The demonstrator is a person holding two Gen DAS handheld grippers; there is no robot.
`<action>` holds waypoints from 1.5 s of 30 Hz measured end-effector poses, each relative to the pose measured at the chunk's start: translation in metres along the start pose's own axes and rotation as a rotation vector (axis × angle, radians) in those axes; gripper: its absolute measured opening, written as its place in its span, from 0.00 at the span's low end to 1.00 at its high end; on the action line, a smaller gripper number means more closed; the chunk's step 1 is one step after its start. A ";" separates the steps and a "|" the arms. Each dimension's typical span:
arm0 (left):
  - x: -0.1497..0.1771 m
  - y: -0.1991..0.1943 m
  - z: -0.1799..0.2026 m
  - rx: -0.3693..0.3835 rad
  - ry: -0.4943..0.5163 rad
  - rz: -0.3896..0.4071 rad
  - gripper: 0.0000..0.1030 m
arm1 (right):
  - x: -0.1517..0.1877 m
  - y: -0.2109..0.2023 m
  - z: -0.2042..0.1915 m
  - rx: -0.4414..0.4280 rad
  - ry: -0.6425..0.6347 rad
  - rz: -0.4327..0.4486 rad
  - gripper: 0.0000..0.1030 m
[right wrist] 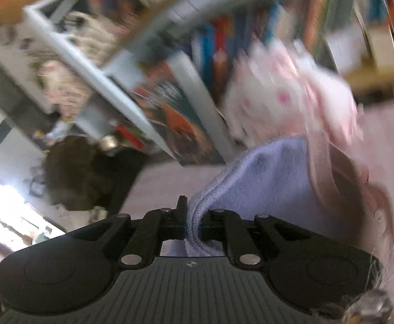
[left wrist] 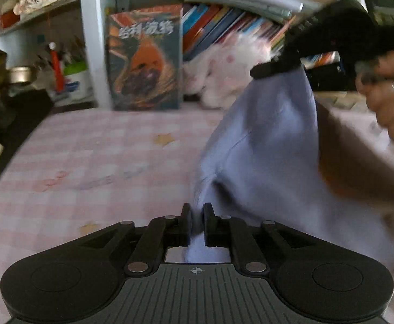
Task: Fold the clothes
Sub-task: 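Lift the sweater with both grippers and shake it open, then lay the sweater flat on the mat and open both grippers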
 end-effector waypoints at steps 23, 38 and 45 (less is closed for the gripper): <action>0.069 -0.003 0.235 0.307 0.823 0.008 0.48 | 0.138 -0.138 0.141 0.553 -0.196 -0.057 0.52; 0.049 0.004 0.230 0.180 0.684 0.073 0.03 | 0.180 -0.152 0.155 0.607 -0.103 -0.071 0.36; -0.045 -0.048 0.034 0.040 0.135 0.220 0.03 | 0.202 -0.144 0.139 0.568 -0.070 -0.107 0.36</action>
Point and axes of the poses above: each gripper's, at about its wrist camera, not at the fingertips, and y roughly the way its jaws point, z to its right, x to its underside, the point moved 7 cm from there along y, roughly the way its jaws point, and after that the axes turned 9 degrees about -z, right-handed, at the moved point
